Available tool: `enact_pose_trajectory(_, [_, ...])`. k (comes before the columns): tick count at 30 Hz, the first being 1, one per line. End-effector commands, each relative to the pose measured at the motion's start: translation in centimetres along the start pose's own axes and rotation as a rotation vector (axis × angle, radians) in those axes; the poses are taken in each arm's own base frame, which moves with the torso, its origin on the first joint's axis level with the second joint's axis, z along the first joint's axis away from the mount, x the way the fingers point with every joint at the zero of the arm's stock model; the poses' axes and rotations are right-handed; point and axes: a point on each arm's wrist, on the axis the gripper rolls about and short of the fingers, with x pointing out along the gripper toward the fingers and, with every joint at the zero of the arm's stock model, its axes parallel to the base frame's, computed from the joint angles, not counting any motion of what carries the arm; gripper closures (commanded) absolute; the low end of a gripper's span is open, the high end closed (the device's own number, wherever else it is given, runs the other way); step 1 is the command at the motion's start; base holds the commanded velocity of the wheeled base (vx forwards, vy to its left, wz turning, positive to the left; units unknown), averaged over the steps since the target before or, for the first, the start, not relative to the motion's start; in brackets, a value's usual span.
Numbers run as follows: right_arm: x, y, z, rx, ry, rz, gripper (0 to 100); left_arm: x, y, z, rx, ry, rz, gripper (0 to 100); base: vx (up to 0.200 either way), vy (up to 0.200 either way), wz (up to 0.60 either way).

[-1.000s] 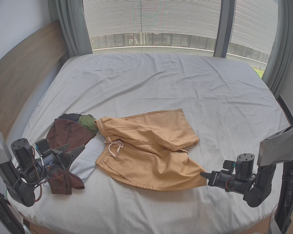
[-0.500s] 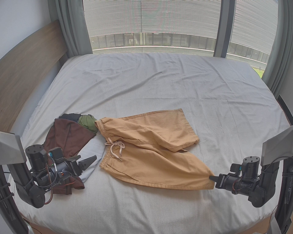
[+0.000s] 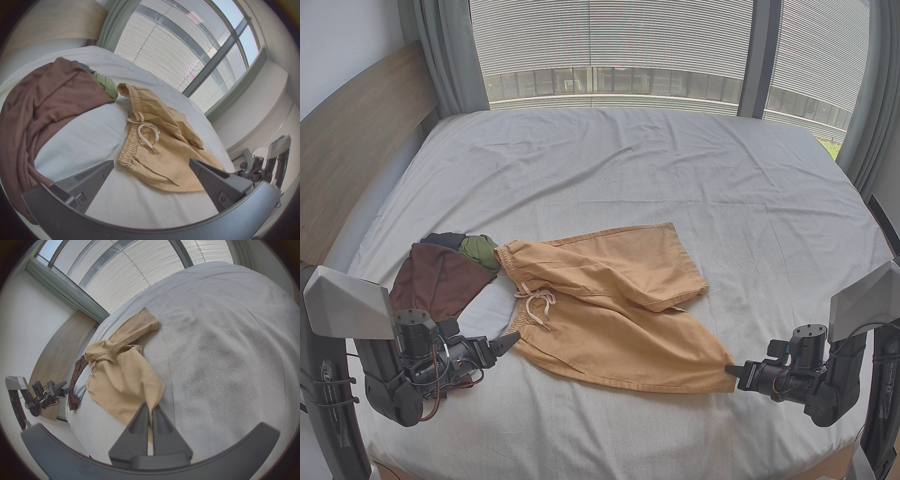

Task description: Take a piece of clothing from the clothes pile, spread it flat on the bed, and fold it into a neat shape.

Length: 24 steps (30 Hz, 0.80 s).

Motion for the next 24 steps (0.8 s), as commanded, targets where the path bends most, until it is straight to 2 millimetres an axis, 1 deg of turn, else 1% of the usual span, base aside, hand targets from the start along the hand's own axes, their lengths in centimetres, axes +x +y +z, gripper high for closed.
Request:
enact_pose_trajectory(1, [0.2, 0.0, 0.0, -0.001, 0.0, 0.002, 100, 1.7, 0.9, -0.9, -0.064, 0.018, 0.007, 0, 0.0, 0.0, 0.0])
enact_pose_trajectory(6, [0.2, 0.0, 0.1, -0.002, -0.007, 0.002, 100, 2.8, 1.4, -1.0, -0.126, 0.008, 0.006, 0, 0.0, 0.0, 0.0])
enact_pose_trajectory(15, [0.3, 0.0, 0.1, -0.003, -0.008, 0.003, 100, 5.1, 3.1, -2.5, -0.138, 0.014, 0.058, 0, 0.0, 0.0, 0.0])
enact_pose_trajectory(24, [0.2, -0.1, 0.1, 0.001, -0.007, -0.001, 100, 6.8, 3.6, -2.4, -0.136, -0.013, 0.05, 0, 0.0, 0.0, 0.0])
